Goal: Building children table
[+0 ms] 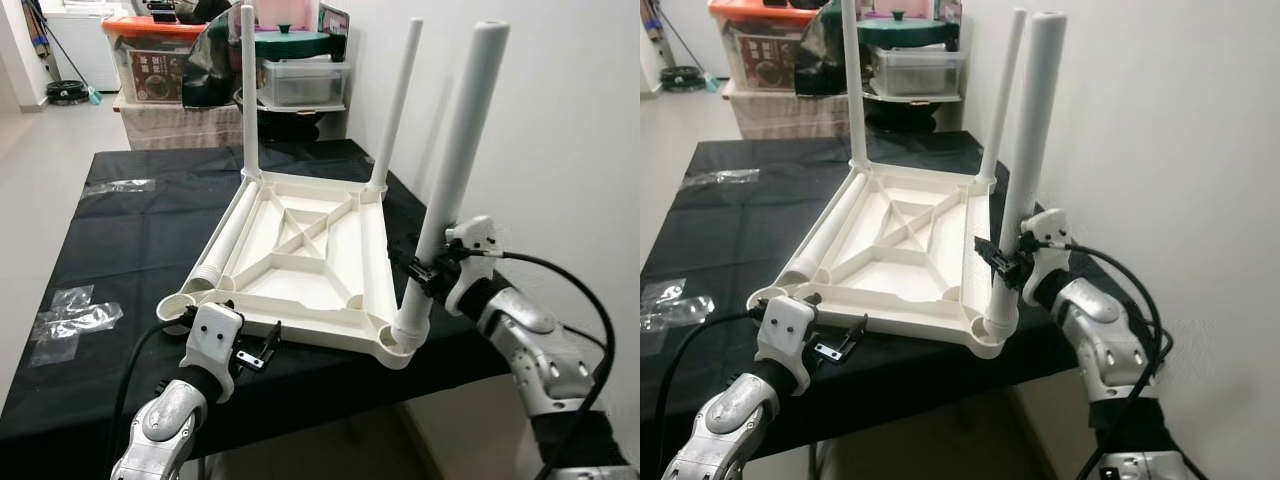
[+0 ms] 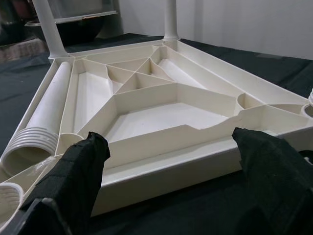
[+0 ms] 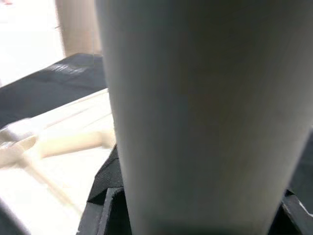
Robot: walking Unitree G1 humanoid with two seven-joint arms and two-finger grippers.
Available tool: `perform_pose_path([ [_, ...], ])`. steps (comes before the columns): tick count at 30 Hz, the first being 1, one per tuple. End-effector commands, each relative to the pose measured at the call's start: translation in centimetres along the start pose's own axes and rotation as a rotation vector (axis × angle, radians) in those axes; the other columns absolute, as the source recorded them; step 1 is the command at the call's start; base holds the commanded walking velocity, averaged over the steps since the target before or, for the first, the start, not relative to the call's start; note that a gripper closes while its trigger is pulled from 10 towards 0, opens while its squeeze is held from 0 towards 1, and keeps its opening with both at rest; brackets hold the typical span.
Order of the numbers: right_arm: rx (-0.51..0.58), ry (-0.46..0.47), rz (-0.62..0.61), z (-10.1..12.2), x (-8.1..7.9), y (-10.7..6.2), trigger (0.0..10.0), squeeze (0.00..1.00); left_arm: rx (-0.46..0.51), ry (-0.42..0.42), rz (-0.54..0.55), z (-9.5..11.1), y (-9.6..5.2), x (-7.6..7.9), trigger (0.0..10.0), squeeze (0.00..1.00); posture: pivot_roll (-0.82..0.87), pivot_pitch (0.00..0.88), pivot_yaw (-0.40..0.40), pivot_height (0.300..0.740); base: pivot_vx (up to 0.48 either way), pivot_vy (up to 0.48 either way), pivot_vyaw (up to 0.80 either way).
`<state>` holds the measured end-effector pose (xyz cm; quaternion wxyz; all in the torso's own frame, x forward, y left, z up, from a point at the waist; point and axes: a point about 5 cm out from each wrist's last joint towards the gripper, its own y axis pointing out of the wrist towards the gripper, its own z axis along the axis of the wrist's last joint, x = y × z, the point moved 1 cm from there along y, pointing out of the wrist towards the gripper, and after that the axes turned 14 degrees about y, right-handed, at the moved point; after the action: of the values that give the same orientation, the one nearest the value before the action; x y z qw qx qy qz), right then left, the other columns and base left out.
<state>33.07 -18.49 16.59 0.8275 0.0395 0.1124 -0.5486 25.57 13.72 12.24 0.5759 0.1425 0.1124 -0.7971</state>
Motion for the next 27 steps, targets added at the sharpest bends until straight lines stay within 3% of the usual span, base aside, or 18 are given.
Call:
perform_pose_path([
  [1,-0.22,0.083,-0.2,-5.8,1.8,-1.0,10.0,0.0,0.002,0.021,0.004,0.0,0.2,0.0,10.0,0.0,0.02,0.0,-0.065,0.74,0.0,0.0,0.0],
  [3,-0.17,0.152,-0.295,-5.7,1.8,-0.7,10.0,0.0,-0.001,0.021,0.005,-0.1,0.0,0.0,10.0,0.0,0.03,0.0,-0.062,0.74,0.0,0.0,0.0],
  [7,-0.155,0.178,-0.304,-5.7,1.5,-0.6,10.0,0.0,-0.003,0.021,0.004,-0.1,-0.1,0.1,10.0,0.0,0.03,0.0,-0.062,0.74,0.0,0.0,0.0],
  [10,-0.15,0.053,-0.152,-4.8,-1.2,-0.2,10.0,0.0,0.001,0.026,0.005,0.0,0.1,-0.1,10.0,0.0,0.02,0.0,-0.061,0.74,0.0,0.0,0.0],
  [14,-0.153,-0.053,-0.042,-4.1,-2.6,-0.2,10.0,0.0,0.001,0.028,0.006,0.0,0.3,-0.2,10.0,0.0,0.02,0.0,-0.06,0.74,0.0,0.0,0.0],
  [15,-0.168,-0.125,0.056,-3.7,-3.6,-0.6,10.0,0.0,0.002,0.027,0.008,-0.1,0.3,-0.2,10.0,0.0,0.02,0.0,-0.064,0.74,0.0,0.0,0.0],
  [21,-0.219,-0.183,0.154,-4.0,-4.3,-1.3,10.0,0.0,0.002,0.023,0.012,-0.1,0.4,-0.2,10.0,0.0,0.02,0.0,-0.067,0.74,0.0,0.0,0.0],
  [27,-0.247,-0.199,0.175,-4.4,-4.3,-1.6,10.0,0.0,0.001,0.023,0.017,-0.2,0.3,-0.2,10.0,0.0,0.02,0.0,-0.068,0.74,0.0,0.0,0.0],
])
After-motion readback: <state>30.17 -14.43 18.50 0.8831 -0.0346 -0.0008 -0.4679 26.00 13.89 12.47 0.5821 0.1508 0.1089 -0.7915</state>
